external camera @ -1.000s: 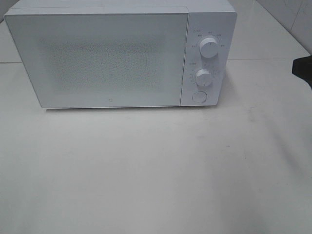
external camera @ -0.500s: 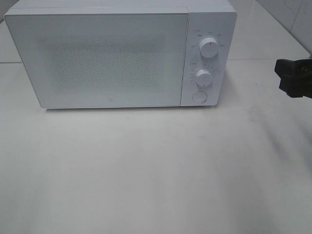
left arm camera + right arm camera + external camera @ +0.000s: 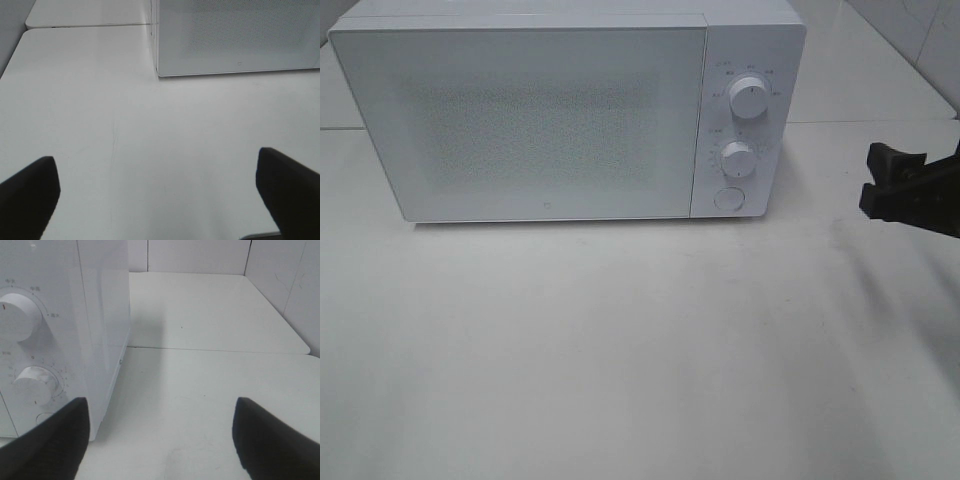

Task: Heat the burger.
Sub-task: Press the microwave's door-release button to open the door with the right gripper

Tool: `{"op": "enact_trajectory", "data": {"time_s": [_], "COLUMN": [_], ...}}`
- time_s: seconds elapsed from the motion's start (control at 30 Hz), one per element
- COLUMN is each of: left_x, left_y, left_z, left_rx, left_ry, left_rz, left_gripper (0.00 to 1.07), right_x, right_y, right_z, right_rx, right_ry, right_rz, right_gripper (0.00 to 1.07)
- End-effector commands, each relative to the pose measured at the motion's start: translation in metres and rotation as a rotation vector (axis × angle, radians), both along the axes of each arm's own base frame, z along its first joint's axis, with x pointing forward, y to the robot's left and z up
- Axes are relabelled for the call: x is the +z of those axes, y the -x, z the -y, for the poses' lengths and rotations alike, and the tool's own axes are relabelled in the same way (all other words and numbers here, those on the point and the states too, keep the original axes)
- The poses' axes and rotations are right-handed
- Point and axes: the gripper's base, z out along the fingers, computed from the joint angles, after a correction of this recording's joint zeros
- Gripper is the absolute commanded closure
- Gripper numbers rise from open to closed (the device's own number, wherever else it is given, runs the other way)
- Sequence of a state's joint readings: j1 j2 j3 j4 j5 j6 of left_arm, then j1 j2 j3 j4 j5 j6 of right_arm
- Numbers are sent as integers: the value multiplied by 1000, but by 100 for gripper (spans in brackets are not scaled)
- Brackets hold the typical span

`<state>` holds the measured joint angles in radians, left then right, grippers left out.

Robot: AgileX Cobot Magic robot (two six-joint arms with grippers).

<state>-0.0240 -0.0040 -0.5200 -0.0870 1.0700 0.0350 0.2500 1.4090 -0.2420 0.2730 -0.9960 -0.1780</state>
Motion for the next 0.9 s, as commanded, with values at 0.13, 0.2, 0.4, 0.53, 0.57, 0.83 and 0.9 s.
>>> {"op": "enact_trajectory", "data": {"time_s": [0.13, 0.2, 0.4, 0.53, 0.57, 0.83, 0.9], "left_x": [-1, -1, -1, -1, -1, -1, -1], "left_y": [1, 1, 1, 1, 1, 1, 1], "left_z": [0, 0, 0, 0, 0, 0, 0], "left_rx": [1, 1, 1, 1, 1, 1, 1], "left_ry": [6, 6, 6, 6, 6, 6, 6], "left_rz": [7, 7, 7, 7, 7, 7, 7], "left_gripper": [7, 7, 7, 7, 7, 7, 7], "right_x": [-18, -22, -34, -38, -38, -44, -46], "right_y": [1, 3, 6, 3, 3, -1, -1], "right_z": [-23, -31, -54, -71, -71, -102, -107], "right_rx": [-4, 5, 11, 18, 18, 34, 37], "right_ry": [33, 34, 22, 25, 25, 11, 9], "right_rz": [-3, -8, -49, -63, -63, -81, -85], "right_gripper": [31, 31, 31, 31, 31, 31, 31]}}
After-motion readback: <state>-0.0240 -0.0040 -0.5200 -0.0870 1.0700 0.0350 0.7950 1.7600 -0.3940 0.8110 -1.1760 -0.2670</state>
